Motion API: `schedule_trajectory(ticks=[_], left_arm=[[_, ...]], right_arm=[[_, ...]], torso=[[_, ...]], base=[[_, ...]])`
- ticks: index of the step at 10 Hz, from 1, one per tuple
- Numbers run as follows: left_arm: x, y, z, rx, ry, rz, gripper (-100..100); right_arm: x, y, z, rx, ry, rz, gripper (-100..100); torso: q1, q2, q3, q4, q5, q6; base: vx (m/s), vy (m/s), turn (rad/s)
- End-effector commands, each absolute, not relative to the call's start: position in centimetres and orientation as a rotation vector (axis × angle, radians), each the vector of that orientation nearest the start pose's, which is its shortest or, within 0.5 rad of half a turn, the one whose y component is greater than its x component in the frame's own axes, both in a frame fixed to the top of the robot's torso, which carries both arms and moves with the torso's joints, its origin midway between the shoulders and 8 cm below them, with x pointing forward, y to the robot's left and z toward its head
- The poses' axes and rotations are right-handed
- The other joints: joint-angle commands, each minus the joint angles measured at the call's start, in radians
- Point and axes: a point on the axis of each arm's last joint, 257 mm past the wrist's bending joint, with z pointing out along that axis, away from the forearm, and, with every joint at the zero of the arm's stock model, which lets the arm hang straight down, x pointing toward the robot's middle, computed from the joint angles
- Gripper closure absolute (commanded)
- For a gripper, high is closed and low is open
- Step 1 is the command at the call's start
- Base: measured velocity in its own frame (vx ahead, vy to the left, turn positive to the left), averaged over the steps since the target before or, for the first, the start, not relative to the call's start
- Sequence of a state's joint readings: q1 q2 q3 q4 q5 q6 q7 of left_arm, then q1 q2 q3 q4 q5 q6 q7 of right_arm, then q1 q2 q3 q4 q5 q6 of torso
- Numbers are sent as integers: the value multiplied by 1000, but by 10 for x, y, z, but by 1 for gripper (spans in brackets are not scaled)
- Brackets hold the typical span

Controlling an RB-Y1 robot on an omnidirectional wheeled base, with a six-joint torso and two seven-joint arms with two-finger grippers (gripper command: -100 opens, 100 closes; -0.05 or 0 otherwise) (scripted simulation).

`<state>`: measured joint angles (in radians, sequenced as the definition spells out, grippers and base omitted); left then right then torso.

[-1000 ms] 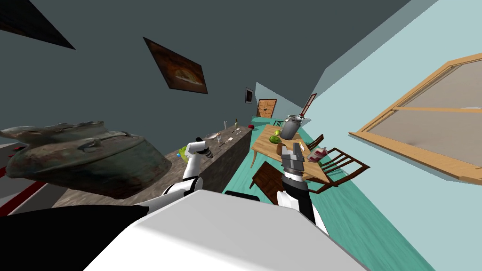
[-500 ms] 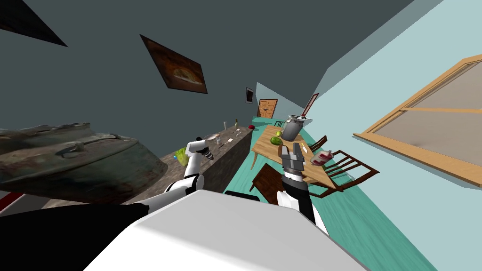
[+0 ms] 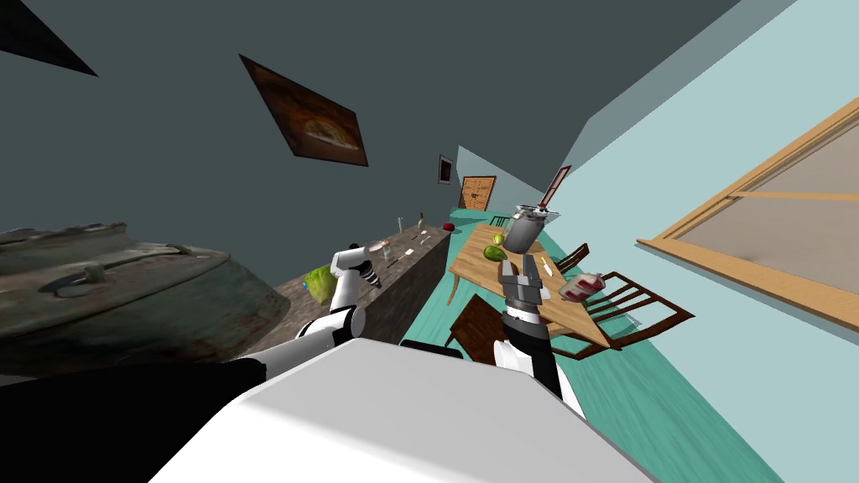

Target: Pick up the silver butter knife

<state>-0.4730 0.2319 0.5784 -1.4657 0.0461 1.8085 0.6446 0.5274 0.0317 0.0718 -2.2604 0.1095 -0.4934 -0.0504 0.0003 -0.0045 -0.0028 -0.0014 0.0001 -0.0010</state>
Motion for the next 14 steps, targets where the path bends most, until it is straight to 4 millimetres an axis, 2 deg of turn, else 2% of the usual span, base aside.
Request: schedule_trajectory(ticks=[1,3,4,5,8,9,10,14], left_arm=[[412,394,-324,-3026,722,-244,-100],[412,394,-324,-3029,722,-242,-100],[411,394,-324,-3032,721,-239,0],[412,393,-334,-3030,728,-239,-100],[412,391,-349,-3027,738,-239,-100],[411,391,-345,-3029,736,-238,-100],[411,391,-345,-3028,736,-240,100],[411,391,-346,-3033,729,-238,100]], right_arm=[[351,-249,5,680,675,1332,0],[351,-249,5,680,675,1332,0],[351,-249,5,680,675,1332,0],[351,-249,5,680,675,1332,0],[351,-249,5,680,675,1332,0],[351,-249,5,680,675,1332,0],[351,-249,5,680,675,1332,0],[351,-249,5,680,675,1332,0]], torso=[[0,0,0,0,0,0],[0,2,1,0,0,0],[0,4,2,1,0,0],[0,5,3,1,0,0],[0,6,3,1,0,0],[0,6,3,1,0,0],[0,6,3,1,0,0],[1,5,3,1,0,1]], base=[[63,-2,5],[29,-1,0],[0,0,0],[0,0,0],[-4,-7,19],[0,0,0],[0,0,0],[0,0,0]])
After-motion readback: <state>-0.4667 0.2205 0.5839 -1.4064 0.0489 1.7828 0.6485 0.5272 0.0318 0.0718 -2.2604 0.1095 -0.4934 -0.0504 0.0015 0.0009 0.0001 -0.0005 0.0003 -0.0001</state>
